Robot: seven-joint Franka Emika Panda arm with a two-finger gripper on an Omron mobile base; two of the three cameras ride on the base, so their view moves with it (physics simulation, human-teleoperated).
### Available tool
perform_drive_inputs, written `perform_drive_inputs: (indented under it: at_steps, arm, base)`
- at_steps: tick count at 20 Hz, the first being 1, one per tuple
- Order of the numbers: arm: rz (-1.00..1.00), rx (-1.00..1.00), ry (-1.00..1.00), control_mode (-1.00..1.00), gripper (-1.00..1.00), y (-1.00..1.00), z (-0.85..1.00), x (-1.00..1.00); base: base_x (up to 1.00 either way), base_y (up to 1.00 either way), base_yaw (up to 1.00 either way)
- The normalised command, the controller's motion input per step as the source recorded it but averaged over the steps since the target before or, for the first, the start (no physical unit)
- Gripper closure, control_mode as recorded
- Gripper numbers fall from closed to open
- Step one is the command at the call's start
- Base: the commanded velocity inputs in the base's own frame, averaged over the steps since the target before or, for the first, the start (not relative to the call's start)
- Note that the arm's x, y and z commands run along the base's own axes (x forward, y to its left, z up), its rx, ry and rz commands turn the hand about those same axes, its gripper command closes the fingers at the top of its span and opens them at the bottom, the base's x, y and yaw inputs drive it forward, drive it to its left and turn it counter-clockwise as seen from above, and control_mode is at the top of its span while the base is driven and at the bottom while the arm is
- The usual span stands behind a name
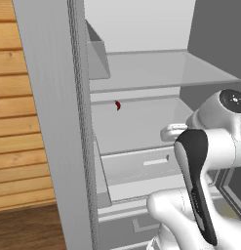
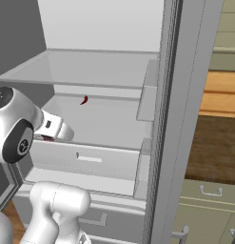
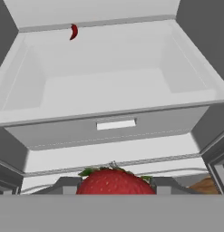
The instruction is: Take the strawberry from the fridge and place it on top of the pancake, located on the dining counter.
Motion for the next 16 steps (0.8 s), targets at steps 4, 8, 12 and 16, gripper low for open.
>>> perform_drive_inputs:
  at_steps: [4,8,12,16]
  arm:
    - [0.0,0.0,0.03,-1.0,1.0,0.0,-0.45,-0.1]
    - [0.0,0.0,-0.08,-1.0,1.0,0.0,-0.38,-0.39]
    - [0.0,0.0,-0.24,-1.0,1.0,0.0,-0.31,-0.64]
    - [0.0,0.0,-0.15,-1.0,1.0,0.0,-0.3,-0.55]
  base:
    - [0.0,0.0,0.0]
    - [0.0,0.0,0.0]
    - [0.0,0.0,0.0]
    - [0.0,0.0,0.0]
